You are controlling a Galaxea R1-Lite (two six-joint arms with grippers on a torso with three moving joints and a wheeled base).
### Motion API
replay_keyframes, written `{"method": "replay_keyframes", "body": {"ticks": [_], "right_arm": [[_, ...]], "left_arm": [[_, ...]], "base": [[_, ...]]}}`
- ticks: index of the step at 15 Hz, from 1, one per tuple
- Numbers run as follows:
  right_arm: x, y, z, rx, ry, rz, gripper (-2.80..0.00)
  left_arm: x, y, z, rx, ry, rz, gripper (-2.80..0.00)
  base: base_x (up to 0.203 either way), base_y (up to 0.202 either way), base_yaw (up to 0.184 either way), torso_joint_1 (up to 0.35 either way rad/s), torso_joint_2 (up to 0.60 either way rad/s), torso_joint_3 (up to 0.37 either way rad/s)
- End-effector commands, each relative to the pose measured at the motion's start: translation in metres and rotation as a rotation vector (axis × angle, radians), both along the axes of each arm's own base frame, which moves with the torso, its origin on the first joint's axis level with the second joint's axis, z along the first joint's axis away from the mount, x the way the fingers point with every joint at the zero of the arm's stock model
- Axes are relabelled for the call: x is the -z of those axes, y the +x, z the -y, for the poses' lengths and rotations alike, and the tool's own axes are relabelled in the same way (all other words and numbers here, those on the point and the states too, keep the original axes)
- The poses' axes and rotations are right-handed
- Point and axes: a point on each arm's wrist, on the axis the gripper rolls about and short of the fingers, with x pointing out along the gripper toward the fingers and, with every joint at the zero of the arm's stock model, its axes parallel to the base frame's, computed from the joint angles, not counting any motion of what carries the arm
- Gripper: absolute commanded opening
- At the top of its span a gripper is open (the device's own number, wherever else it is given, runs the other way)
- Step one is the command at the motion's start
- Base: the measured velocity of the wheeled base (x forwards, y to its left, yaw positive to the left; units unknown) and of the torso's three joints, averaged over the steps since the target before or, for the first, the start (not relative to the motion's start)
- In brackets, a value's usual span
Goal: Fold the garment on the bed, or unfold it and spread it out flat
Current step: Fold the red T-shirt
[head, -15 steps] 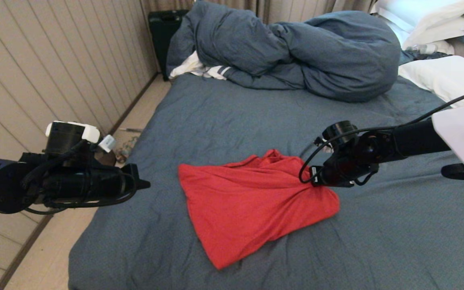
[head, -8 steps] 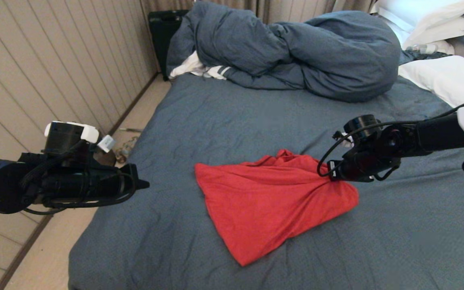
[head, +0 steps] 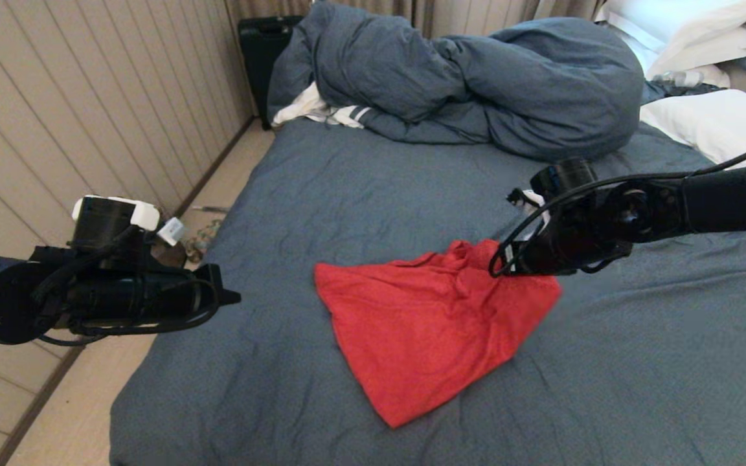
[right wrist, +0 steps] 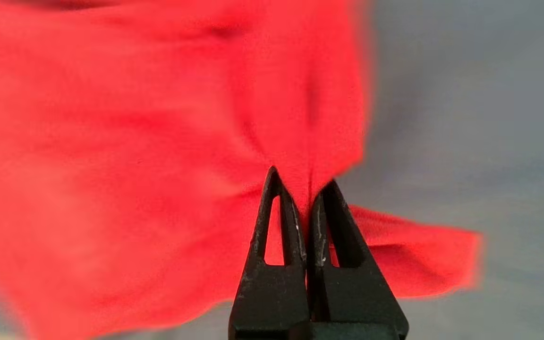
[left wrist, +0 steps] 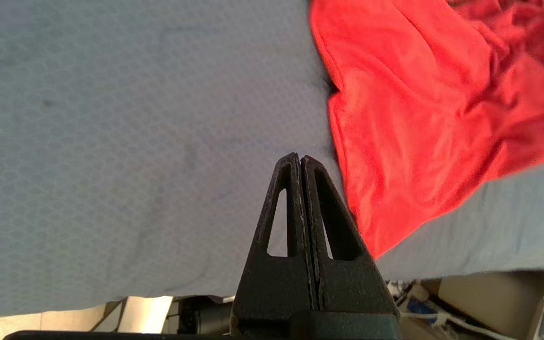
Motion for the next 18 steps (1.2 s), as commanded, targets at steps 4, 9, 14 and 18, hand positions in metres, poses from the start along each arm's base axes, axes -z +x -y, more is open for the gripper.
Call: {"method": "replay_keyframes", "body": {"ticks": [4, 9, 14, 18], "right_arm": [[-0.010, -0.043, -0.092, -0.260, 0.010, 0.027, -2.80], [0.026, -0.057, -0.165, -0.394, -0.056, -0.018, -2.80], [0.046, -0.063, -0.196, -0.455, -0.076, -0.038, -2.80], [0.061, -0.068, -0.226, -0.477, -0.111, -0.021, -2.80]], "left_arm": [[-0.001, -0.001, 0.000, 0.000, -0.005, 0.004, -2.80], [-0.002, -0.001, 0.000, 0.002, -0.006, 0.006, -2.80], [-0.002, -0.001, 0.000, 0.002, -0.006, 0.005, -2.80], [0.000, 0.000, 0.000, 0.002, -0.004, 0.001, -2.80]], "base": [[0.000, 0.000, 0.000, 0.000, 0.00, 0.000], [0.000, 0.000, 0.000, 0.000, 0.00, 0.000], [0.000, 0.000, 0.000, 0.000, 0.00, 0.000], [0.000, 0.000, 0.000, 0.000, 0.00, 0.000]]}}
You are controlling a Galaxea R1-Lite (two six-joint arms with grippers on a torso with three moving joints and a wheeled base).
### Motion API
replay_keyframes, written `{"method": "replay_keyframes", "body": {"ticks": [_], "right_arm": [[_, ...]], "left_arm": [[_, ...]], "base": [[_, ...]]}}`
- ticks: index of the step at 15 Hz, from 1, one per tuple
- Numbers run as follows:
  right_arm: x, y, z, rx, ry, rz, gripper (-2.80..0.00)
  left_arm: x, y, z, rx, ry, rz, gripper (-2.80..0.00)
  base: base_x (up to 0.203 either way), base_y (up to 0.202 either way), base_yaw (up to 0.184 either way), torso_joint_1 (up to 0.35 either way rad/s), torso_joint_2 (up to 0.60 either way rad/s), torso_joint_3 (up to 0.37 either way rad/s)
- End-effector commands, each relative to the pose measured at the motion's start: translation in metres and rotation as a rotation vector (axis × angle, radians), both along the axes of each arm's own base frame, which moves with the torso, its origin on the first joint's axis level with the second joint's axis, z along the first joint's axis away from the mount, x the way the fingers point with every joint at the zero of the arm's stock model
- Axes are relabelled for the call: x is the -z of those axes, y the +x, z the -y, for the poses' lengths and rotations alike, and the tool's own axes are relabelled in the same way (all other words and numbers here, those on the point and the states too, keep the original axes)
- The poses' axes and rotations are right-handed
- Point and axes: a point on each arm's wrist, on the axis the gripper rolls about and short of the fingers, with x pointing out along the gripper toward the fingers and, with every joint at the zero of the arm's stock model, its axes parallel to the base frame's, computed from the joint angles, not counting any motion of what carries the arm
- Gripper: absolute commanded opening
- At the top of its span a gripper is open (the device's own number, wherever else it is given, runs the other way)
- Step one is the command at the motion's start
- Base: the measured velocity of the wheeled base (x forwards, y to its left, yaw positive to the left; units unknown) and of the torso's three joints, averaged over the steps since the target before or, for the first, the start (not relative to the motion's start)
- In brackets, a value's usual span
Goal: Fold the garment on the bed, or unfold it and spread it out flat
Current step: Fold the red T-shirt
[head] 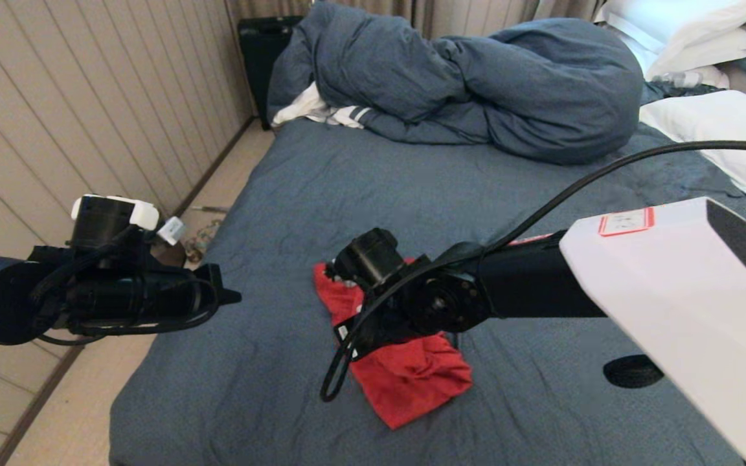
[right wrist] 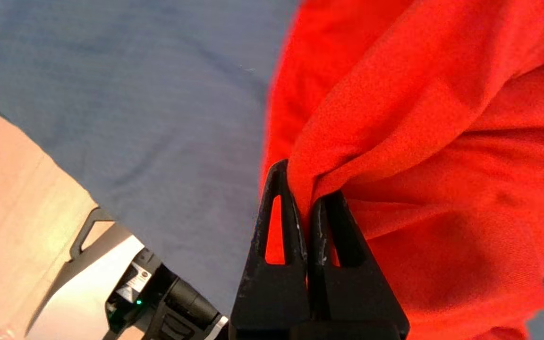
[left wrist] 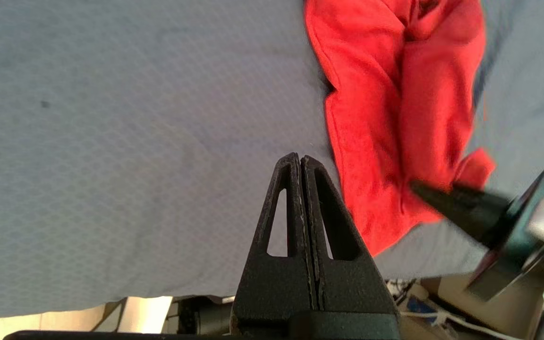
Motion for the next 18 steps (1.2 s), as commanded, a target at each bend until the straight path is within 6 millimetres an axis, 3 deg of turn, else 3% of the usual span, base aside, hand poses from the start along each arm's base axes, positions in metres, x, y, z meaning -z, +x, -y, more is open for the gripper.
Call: {"method": "replay_keyframes", "body": {"ticks": [1, 3, 4, 6, 9, 13, 14, 18], "right_arm": [[0.012, -0.002, -0.009, -0.014, -0.019, -0.015, -2.80], [0.016, -0.004, -0.013, -0.019, -0.030, -0.015, -2.80], [0.017, -0.004, -0.013, -0.017, -0.034, -0.014, 0.00], [0.019, -0.004, -0.011, -0.013, -0.042, -0.020, 0.00], [0.007, -0.004, -0.007, -0.004, -0.013, 0.000, 0.00], [-0.034, -0.009, 0.004, 0.021, 0.071, 0.066, 0.00], [-0.039, -0.007, 0.008, 0.049, 0.078, 0.079, -2.80], [-0.063, 0.001, 0.043, 0.164, 0.084, 0.134, -2.80]], "left_arm": [[0.001, 0.001, 0.000, 0.000, -0.002, -0.004, -2.80], [0.002, 0.001, 0.000, 0.000, -0.002, -0.006, -2.80], [0.002, 0.001, 0.000, 0.000, -0.002, -0.007, -2.80], [0.002, 0.001, 0.000, 0.001, -0.003, -0.006, -2.80], [0.002, 0.001, 0.000, 0.001, -0.003, -0.007, -2.80], [0.001, 0.001, 0.000, 0.001, -0.003, -0.004, -2.80], [0.001, 0.001, 0.000, 0.001, -0.003, -0.004, -2.80], [0.004, 0.001, 0.000, 0.005, -0.005, -0.015, -2.80]], "base": [[0.000, 0.000, 0.000, 0.000, 0.00, 0.000], [0.000, 0.000, 0.000, 0.000, 0.00, 0.000], [0.000, 0.000, 0.000, 0.000, 0.00, 0.000], [0.000, 0.000, 0.000, 0.000, 0.00, 0.000], [0.000, 0.000, 0.000, 0.000, 0.00, 0.000], [0.000, 0.000, 0.000, 0.000, 0.00, 0.000], [0.000, 0.000, 0.000, 0.000, 0.00, 0.000], [0.000, 0.000, 0.000, 0.000, 0.00, 0.000]]}}
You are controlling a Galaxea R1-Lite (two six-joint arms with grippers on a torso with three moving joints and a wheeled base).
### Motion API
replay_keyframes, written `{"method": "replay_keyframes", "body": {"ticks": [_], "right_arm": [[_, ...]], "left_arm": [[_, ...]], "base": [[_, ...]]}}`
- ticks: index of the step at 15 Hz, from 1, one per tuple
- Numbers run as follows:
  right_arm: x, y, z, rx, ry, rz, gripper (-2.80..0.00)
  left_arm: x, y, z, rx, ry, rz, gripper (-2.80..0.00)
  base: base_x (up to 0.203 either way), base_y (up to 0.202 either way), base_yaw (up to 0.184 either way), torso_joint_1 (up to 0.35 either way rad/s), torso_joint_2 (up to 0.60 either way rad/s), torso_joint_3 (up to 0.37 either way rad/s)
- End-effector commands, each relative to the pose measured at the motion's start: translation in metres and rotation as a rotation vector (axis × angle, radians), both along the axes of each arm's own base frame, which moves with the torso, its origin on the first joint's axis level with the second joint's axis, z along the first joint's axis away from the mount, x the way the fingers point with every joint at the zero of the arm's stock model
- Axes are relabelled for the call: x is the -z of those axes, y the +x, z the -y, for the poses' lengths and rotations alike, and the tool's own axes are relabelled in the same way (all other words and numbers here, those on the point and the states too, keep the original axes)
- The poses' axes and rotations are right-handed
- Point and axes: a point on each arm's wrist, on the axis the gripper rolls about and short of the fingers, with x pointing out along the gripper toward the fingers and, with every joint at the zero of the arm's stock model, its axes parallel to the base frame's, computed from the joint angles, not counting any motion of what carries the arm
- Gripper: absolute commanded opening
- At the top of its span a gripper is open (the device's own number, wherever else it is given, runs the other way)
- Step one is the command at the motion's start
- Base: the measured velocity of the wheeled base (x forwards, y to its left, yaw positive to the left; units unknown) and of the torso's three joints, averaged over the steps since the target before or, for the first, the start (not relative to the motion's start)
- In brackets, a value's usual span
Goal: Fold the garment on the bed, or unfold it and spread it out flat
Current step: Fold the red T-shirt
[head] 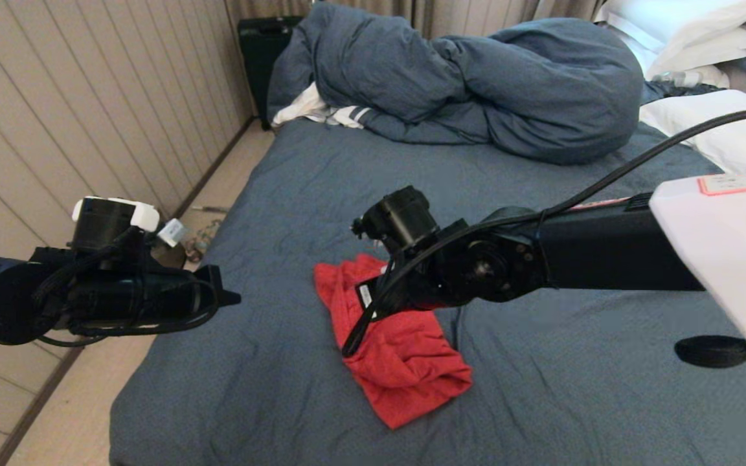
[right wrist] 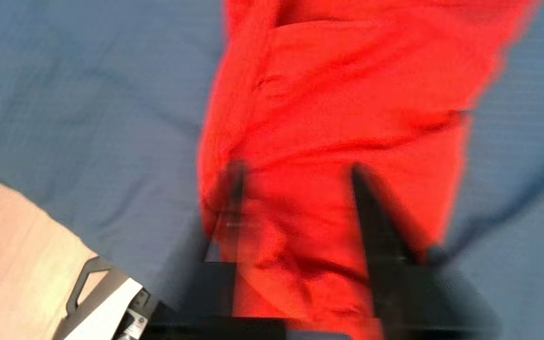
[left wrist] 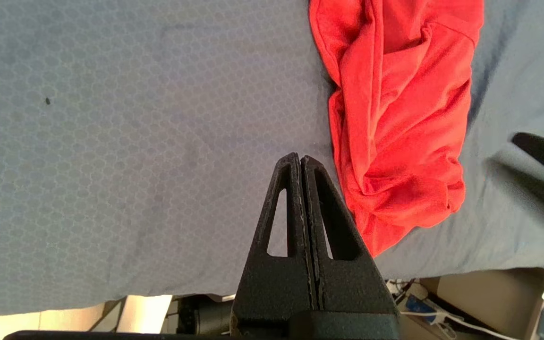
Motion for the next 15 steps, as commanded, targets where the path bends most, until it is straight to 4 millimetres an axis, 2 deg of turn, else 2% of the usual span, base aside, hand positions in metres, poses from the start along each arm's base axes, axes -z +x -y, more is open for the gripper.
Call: {"method": "replay_keyframes", "body": {"ticks": [1, 2, 3, 4, 6, 8, 11, 13, 15], "right_arm": [[-0.026, -0.003, 0.021, 0.037, 0.041, 0.041, -2.80], [-0.047, -0.006, 0.041, 0.077, 0.080, 0.074, -2.80], [-0.059, -0.004, 0.063, 0.131, 0.105, 0.089, -2.80], [-0.063, -0.002, 0.086, 0.192, 0.119, 0.086, -2.80], [-0.052, -0.003, 0.102, 0.249, 0.134, 0.030, -2.80], [-0.038, -0.002, 0.102, 0.252, 0.151, 0.011, -2.80], [-0.007, 0.009, 0.088, 0.229, 0.163, 0.026, -2.80], [0.022, 0.018, 0.070, 0.205, 0.130, -0.015, -2.80], [0.050, 0.021, 0.050, 0.172, 0.093, -0.060, -2.80]], "left_arm": [[0.000, -0.001, 0.000, 0.001, -0.003, -0.001, -2.80], [-0.001, -0.002, 0.000, 0.002, -0.003, 0.000, -2.80], [-0.001, -0.001, 0.000, 0.002, -0.003, 0.000, -2.80], [0.000, -0.001, 0.001, 0.003, -0.002, -0.003, -2.80], [0.004, 0.001, 0.003, 0.009, -0.001, -0.014, -2.80], [0.006, 0.005, 0.010, 0.026, 0.007, -0.011, -2.80], [0.005, 0.015, 0.033, 0.091, 0.024, 0.047, -2.80], [0.020, 0.022, 0.066, 0.128, 0.086, 0.043, -2.80], [0.036, 0.020, 0.104, 0.146, 0.185, 0.063, -2.80]], "base": [[0.000, 0.000, 0.000, 0.000, 0.00, 0.000], [0.000, 0.000, 0.000, 0.000, 0.00, 0.000], [0.000, 0.000, 0.000, 0.000, 0.00, 0.000], [0.000, 0.000, 0.000, 0.000, 0.00, 0.000], [0.000, 0.000, 0.000, 0.000, 0.00, 0.000], [0.000, 0.000, 0.000, 0.000, 0.00, 0.000], [0.000, 0.000, 0.000, 0.000, 0.00, 0.000], [0.000, 0.000, 0.000, 0.000, 0.00, 0.000], [0.000, 0.000, 0.000, 0.000, 0.00, 0.000]]}}
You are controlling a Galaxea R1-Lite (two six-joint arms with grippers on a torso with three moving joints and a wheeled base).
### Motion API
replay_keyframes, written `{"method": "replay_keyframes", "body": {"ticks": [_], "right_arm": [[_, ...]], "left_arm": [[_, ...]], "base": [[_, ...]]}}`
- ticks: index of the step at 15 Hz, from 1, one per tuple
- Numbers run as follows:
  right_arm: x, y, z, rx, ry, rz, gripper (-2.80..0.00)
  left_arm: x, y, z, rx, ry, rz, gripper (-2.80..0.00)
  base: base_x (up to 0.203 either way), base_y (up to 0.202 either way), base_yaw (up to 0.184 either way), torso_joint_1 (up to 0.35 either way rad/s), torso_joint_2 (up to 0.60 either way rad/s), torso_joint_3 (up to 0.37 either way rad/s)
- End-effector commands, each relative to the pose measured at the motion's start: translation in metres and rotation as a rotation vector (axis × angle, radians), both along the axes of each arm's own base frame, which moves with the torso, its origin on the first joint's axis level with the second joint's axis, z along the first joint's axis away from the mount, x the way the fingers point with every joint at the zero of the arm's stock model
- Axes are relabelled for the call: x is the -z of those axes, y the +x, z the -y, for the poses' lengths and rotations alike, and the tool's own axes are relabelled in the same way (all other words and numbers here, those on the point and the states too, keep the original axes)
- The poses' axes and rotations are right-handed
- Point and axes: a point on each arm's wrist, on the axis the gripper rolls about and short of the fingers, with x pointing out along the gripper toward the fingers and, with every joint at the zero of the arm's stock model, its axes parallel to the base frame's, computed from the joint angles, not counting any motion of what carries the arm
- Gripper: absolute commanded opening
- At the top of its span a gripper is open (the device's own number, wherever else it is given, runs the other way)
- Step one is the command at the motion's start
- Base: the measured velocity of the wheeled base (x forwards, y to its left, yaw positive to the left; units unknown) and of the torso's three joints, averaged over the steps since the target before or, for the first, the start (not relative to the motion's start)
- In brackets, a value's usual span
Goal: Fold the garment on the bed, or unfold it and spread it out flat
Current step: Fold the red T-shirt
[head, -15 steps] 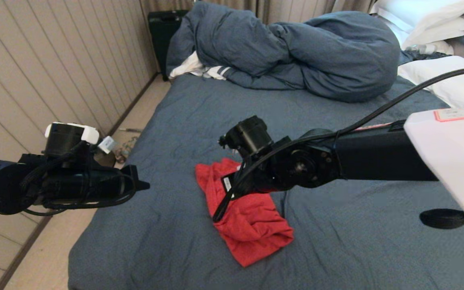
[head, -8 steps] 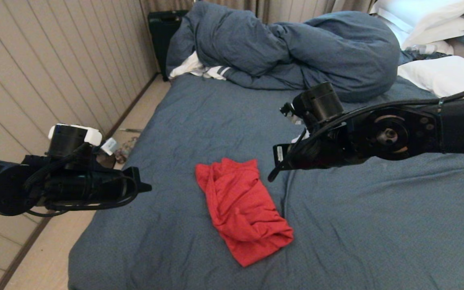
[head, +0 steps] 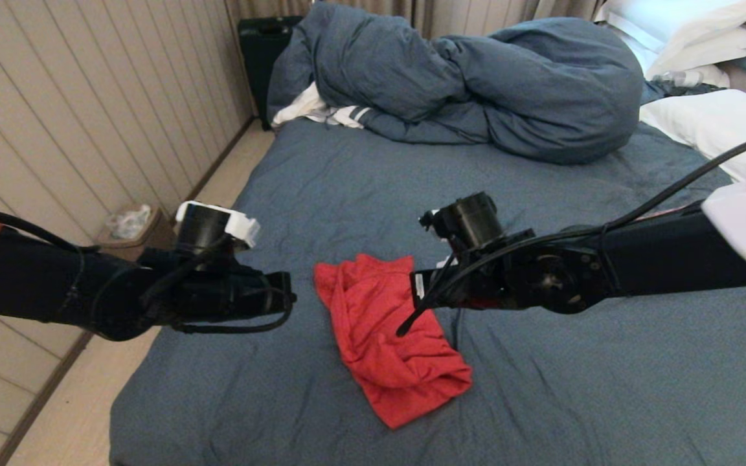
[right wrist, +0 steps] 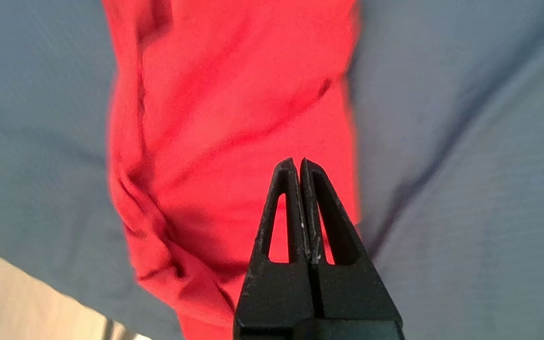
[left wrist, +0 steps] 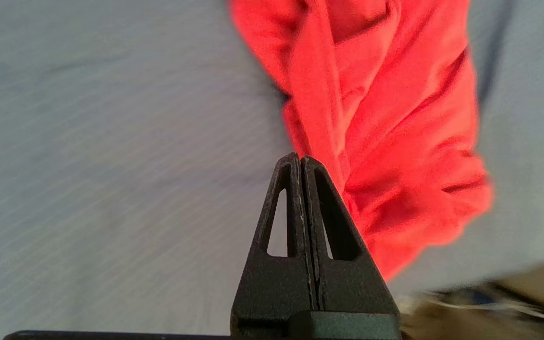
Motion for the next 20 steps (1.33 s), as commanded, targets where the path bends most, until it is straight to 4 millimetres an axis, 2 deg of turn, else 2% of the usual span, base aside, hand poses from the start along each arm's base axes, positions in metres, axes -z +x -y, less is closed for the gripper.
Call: {"method": "replay_keyframes", "body": {"ticks": [1, 2, 3, 4, 7, 11, 17, 20], "right_arm": [[0.037, 0.008, -0.016, -0.018, -0.045, -0.064, -2.80], [0.046, 0.011, -0.020, -0.020, -0.048, -0.070, -2.80], [0.050, 0.012, -0.023, -0.023, -0.046, -0.070, -2.80], [0.064, 0.012, -0.029, -0.032, -0.064, -0.094, -2.80], [0.093, 0.004, -0.048, -0.078, -0.099, -0.133, -2.80], [0.107, -0.016, -0.052, -0.116, -0.130, -0.164, -2.80], [0.114, -0.070, -0.045, -0.197, -0.139, -0.160, -2.80], [0.110, -0.083, -0.043, -0.219, -0.117, -0.131, -2.80]], "left_arm": [[0.026, 0.000, 0.034, 0.022, 0.080, -0.005, -2.80], [0.029, -0.001, 0.047, 0.035, 0.099, 0.040, -2.80], [0.029, 0.000, 0.051, 0.036, 0.108, 0.066, -2.80], [0.023, 0.004, 0.056, 0.029, 0.091, 0.115, -2.80], [0.015, 0.011, 0.051, -0.002, 0.075, 0.138, -2.80], [0.004, 0.019, 0.039, -0.041, 0.061, 0.164, -2.80], [0.005, 0.023, 0.041, -0.042, 0.058, 0.168, -2.80], [0.007, 0.025, 0.042, -0.040, 0.059, 0.165, -2.80]], "base": [[0.000, 0.000, 0.000, 0.000, 0.00, 0.000], [0.000, 0.000, 0.000, 0.000, 0.00, 0.000], [0.000, 0.000, 0.000, 0.000, 0.00, 0.000], [0.000, 0.000, 0.000, 0.000, 0.00, 0.000], [0.000, 0.000, 0.000, 0.000, 0.00, 0.000], [0.000, 0.000, 0.000, 0.000, 0.00, 0.000], [0.000, 0.000, 0.000, 0.000, 0.00, 0.000], [0.000, 0.000, 0.000, 0.000, 0.00, 0.000]]}}
